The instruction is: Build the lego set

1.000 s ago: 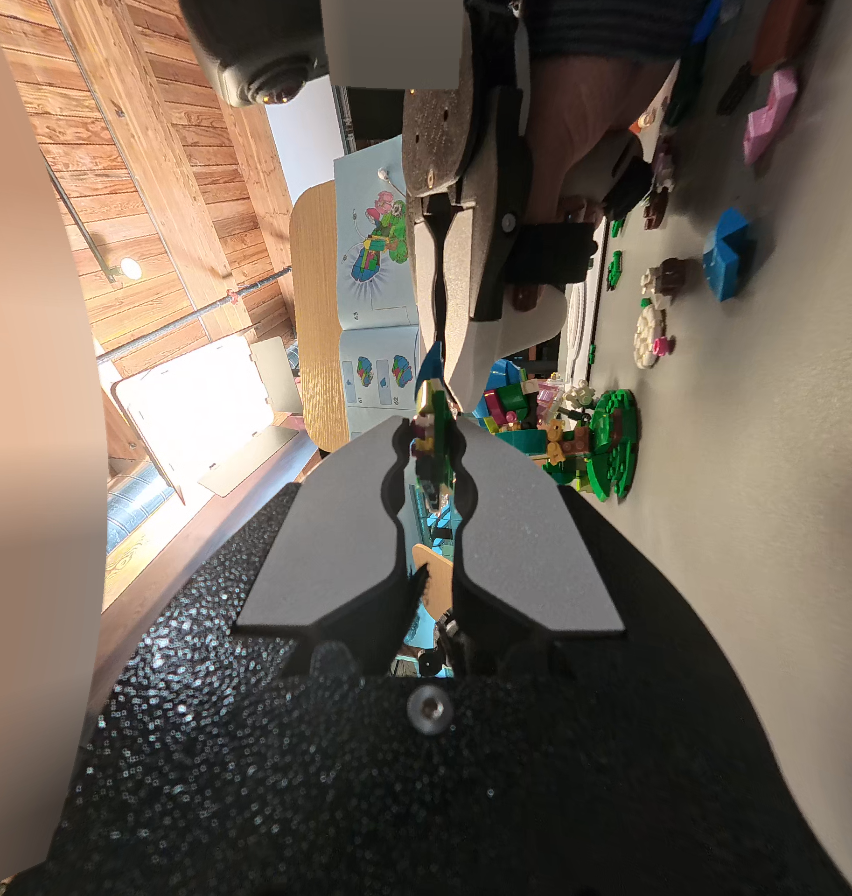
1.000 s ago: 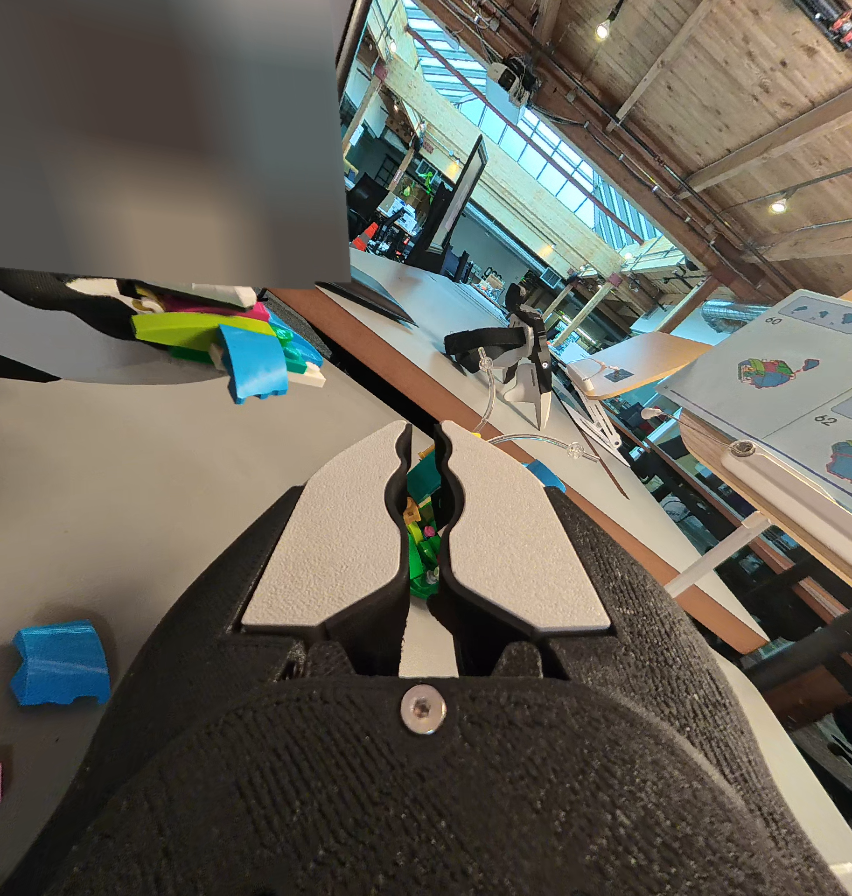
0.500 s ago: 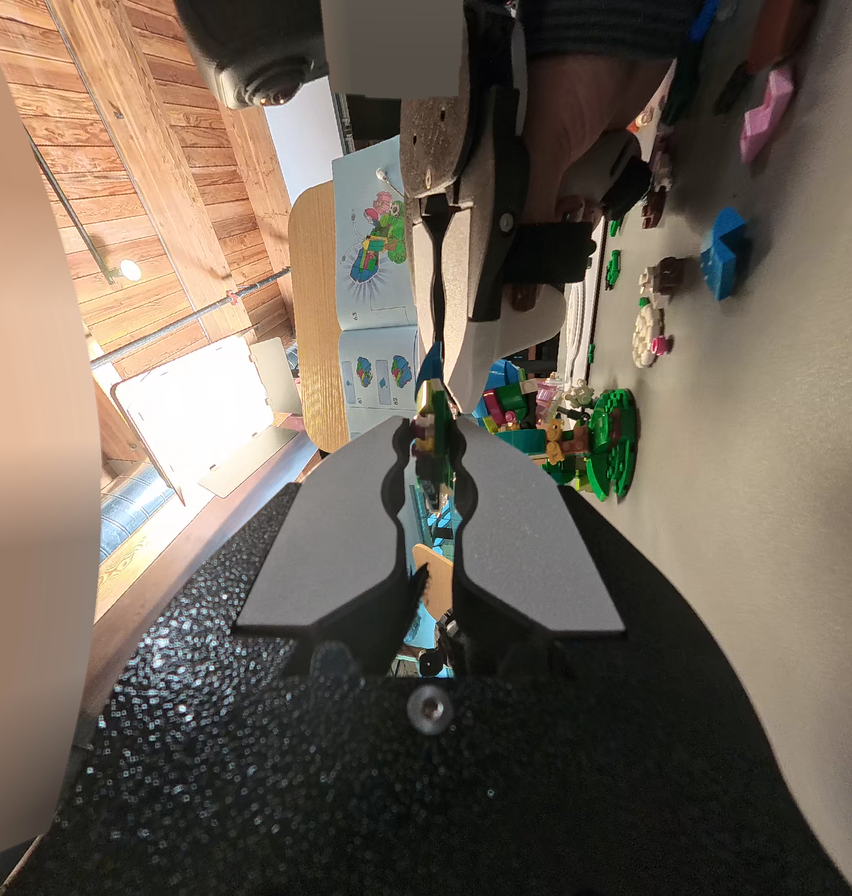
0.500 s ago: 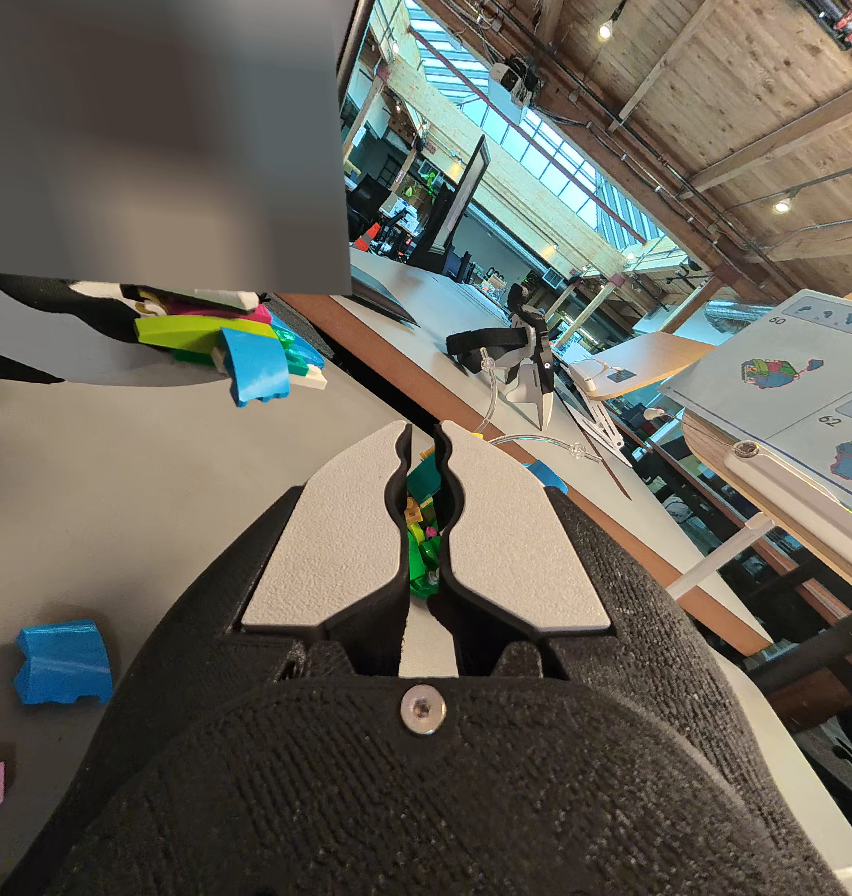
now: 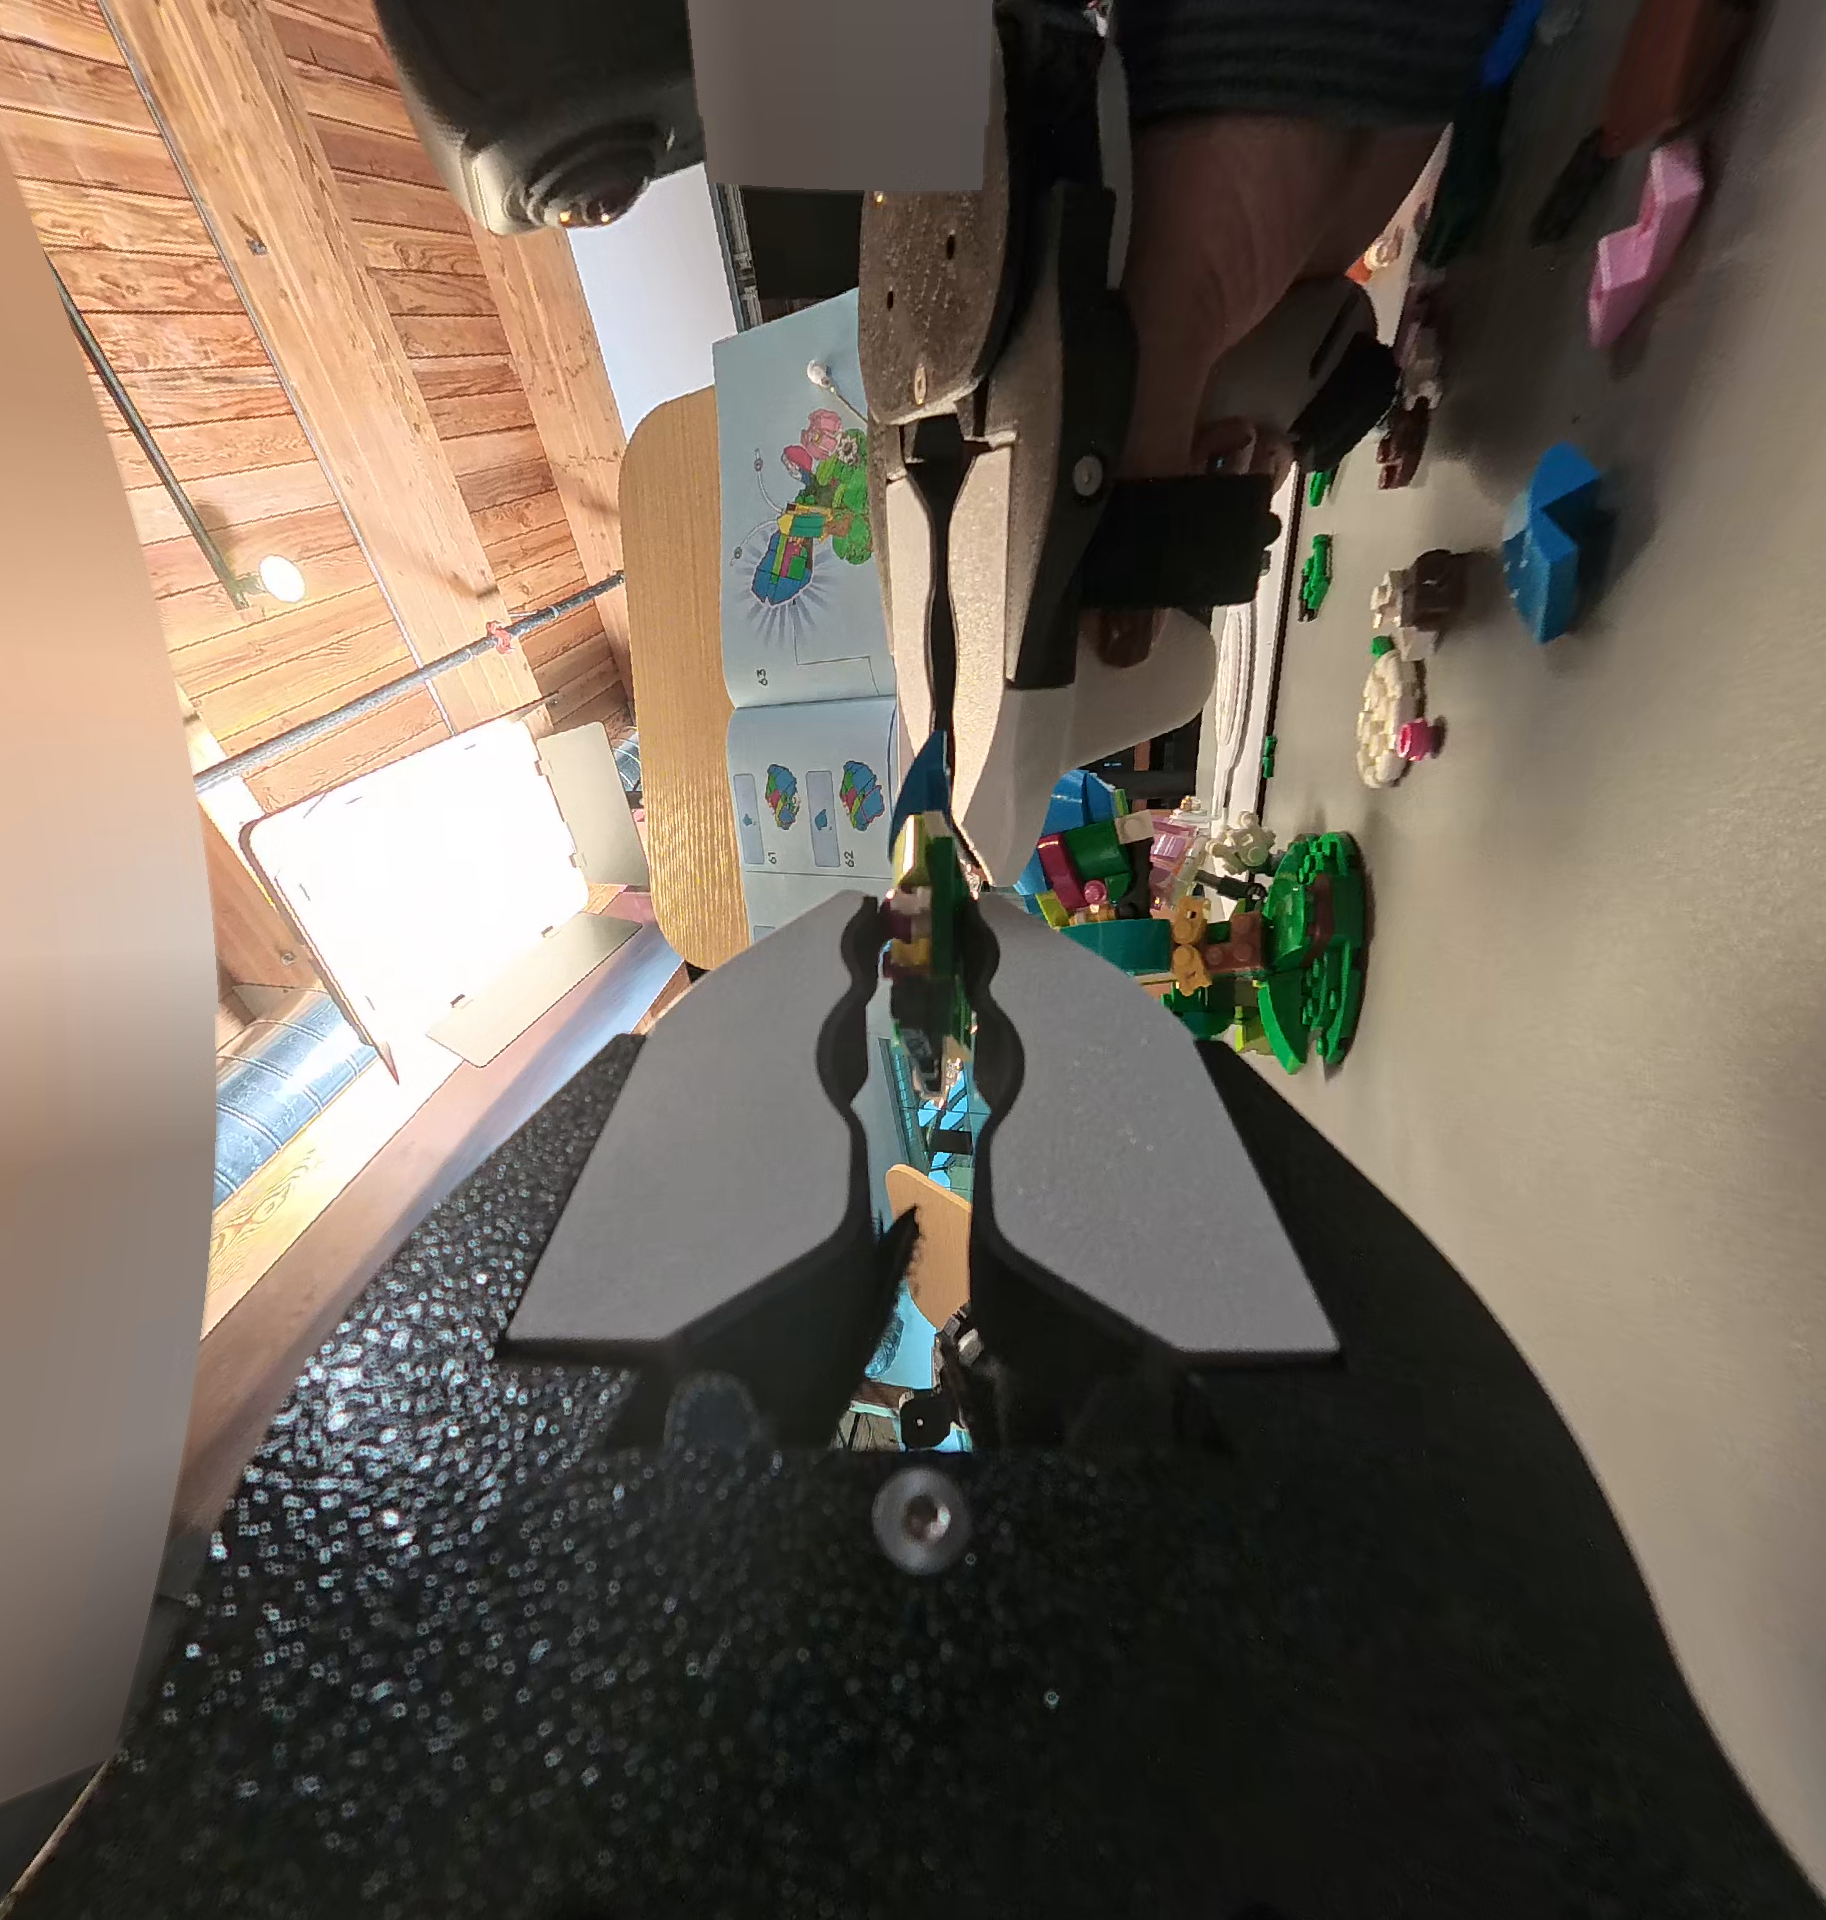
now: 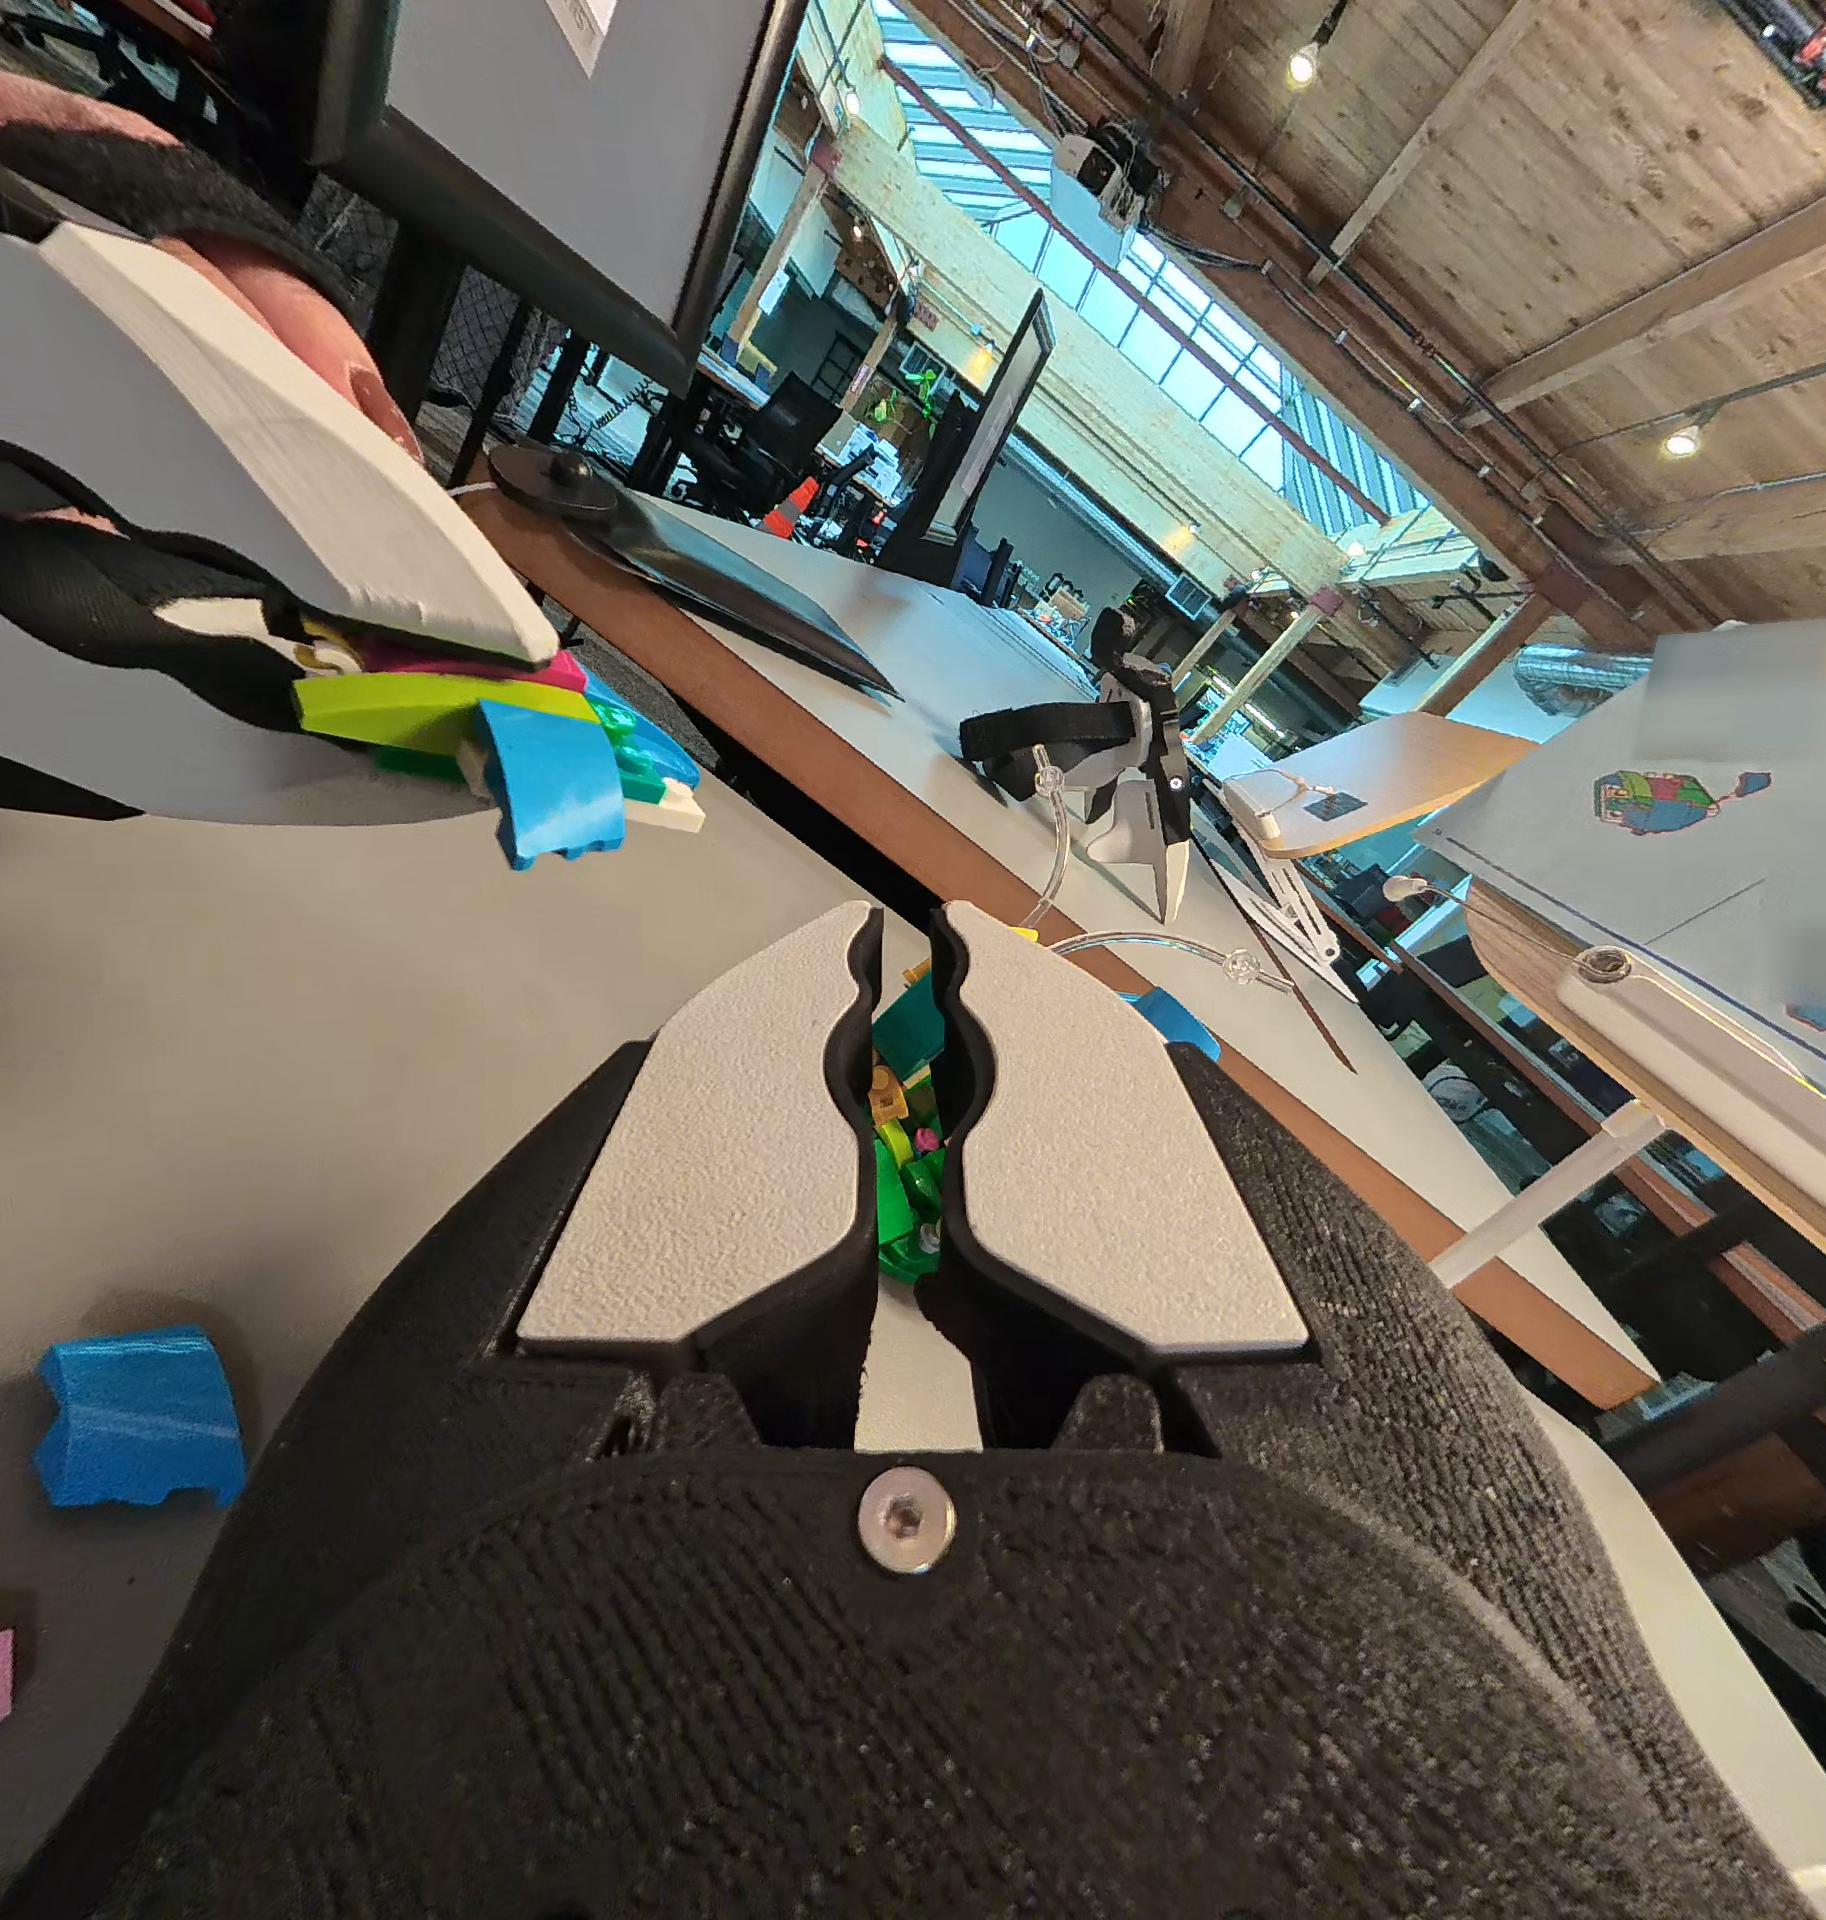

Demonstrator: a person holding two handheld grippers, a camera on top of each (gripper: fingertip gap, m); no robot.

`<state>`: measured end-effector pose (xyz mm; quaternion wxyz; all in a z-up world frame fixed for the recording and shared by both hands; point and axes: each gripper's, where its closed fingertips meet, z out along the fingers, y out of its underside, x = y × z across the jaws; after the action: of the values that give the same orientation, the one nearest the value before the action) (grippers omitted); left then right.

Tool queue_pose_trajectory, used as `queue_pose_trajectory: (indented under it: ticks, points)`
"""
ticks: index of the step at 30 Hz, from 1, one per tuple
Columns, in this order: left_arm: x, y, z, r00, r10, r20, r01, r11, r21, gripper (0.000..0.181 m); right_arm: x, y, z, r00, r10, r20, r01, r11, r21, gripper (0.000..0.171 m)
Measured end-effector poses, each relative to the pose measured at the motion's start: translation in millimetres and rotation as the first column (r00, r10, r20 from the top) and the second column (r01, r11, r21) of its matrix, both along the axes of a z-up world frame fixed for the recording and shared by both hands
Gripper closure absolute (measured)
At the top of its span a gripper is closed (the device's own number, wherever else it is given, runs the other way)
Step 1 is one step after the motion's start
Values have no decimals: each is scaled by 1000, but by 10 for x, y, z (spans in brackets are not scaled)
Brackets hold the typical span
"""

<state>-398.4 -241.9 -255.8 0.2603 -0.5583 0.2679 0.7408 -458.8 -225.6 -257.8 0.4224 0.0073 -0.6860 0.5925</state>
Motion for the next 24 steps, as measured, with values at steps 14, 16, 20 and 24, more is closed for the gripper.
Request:
queue_pose_trajectory:
  ticks: [14, 16, 20, 24]
  points:
    - [-4, -4, 4, 1000, 2, 1, -2, 1000, 2, 167, 1, -3, -2, 1000, 1, 0, -1, 1000, 1, 165]
    - [-4, -4, 5, 1000, 2, 2, -2, 1000, 3, 167, 0, -4, -2, 1000, 1, 0, -1, 1000, 1, 165]
    - [-4, -6, 8, 1000, 2, 2, -2, 1000, 5, 167, 1, -5, -2, 1000, 1, 0, -1, 1000, 1, 165]
    - [-6, -7, 7, 1000, 2, 4, -2, 1000, 6, 167, 2, -6, -2, 1000, 2, 1, -2, 1000, 1, 165]
